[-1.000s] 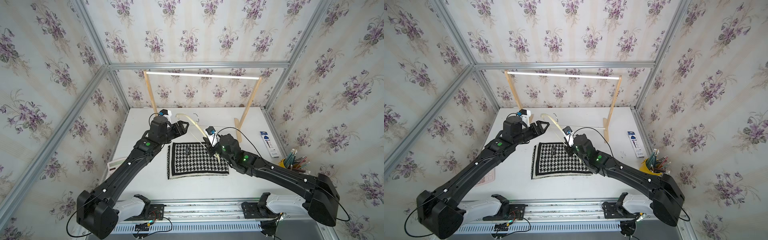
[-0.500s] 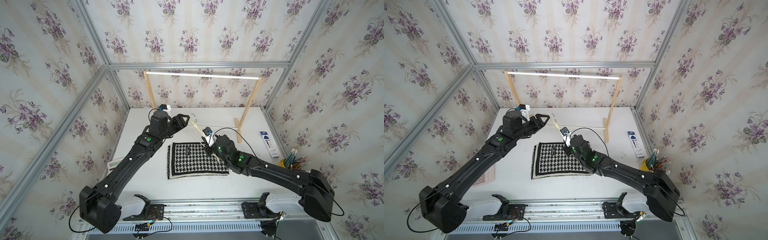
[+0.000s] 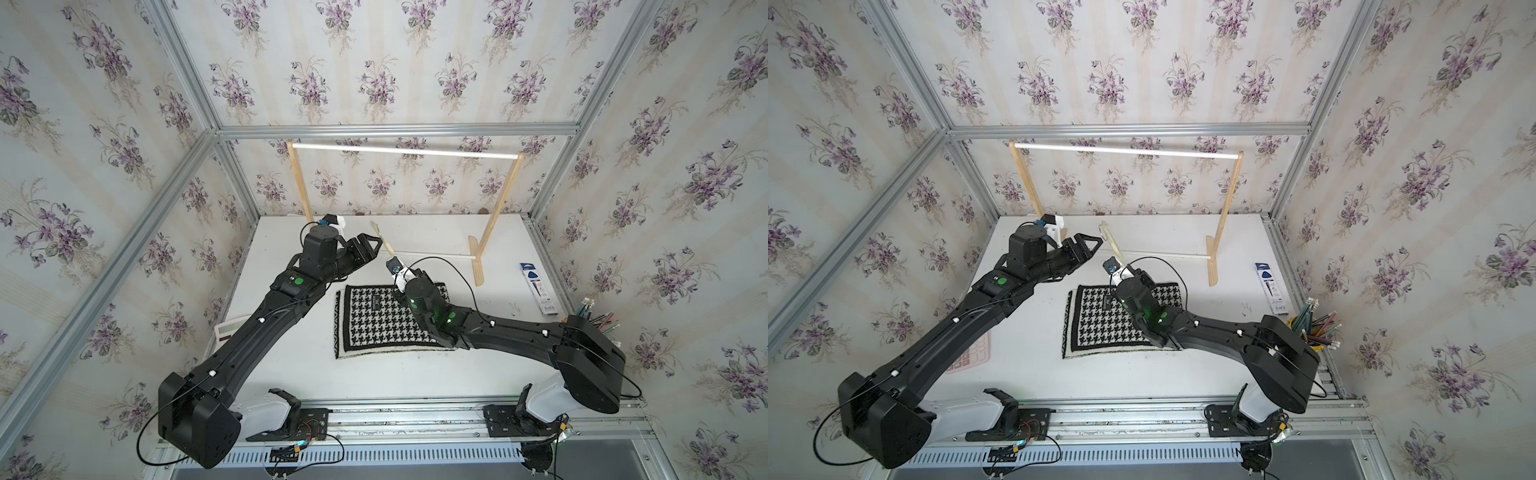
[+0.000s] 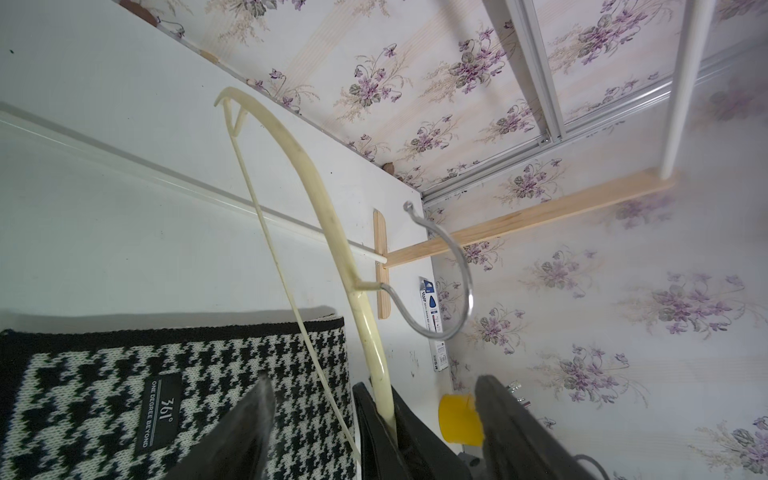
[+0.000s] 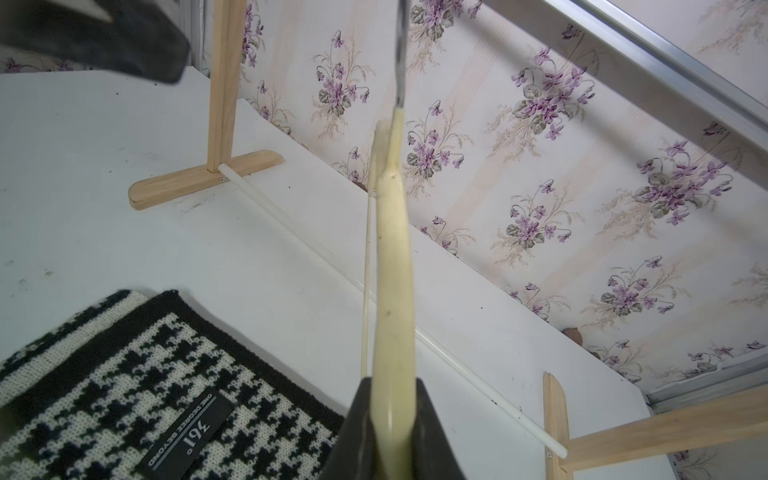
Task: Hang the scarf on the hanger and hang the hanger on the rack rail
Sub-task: Pick up the hanger from the clothesline.
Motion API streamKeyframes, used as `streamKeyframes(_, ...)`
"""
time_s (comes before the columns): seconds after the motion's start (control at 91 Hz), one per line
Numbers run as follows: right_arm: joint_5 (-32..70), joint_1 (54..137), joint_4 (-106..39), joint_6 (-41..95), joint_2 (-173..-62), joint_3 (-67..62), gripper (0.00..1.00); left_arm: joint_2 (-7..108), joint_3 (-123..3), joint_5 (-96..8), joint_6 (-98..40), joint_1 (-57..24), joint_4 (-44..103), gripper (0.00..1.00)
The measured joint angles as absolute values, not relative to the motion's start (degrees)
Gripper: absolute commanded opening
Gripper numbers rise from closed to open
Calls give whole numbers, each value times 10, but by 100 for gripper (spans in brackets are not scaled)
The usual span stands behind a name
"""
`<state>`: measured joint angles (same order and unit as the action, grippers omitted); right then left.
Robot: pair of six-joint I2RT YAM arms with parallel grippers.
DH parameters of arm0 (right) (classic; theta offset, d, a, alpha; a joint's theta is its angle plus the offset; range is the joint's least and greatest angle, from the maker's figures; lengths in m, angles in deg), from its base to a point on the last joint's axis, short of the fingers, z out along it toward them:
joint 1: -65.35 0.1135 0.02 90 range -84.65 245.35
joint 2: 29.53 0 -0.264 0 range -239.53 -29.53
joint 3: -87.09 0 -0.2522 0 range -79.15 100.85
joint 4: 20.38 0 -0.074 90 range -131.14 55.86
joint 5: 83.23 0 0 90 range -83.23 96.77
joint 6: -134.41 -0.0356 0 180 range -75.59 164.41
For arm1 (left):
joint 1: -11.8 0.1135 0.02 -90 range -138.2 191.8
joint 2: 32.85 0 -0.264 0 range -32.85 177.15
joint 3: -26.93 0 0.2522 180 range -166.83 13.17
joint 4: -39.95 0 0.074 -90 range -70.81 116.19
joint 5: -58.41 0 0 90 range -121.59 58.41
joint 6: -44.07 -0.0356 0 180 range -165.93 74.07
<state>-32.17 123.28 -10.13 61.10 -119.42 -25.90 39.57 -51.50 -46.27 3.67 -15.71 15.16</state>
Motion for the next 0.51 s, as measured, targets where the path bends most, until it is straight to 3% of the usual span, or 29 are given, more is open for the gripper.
streamKeyframes(0.506, -344, 1267, -95, 631, -1223, -234, 0, 431, -523, -419, 43, -171, 163, 78)
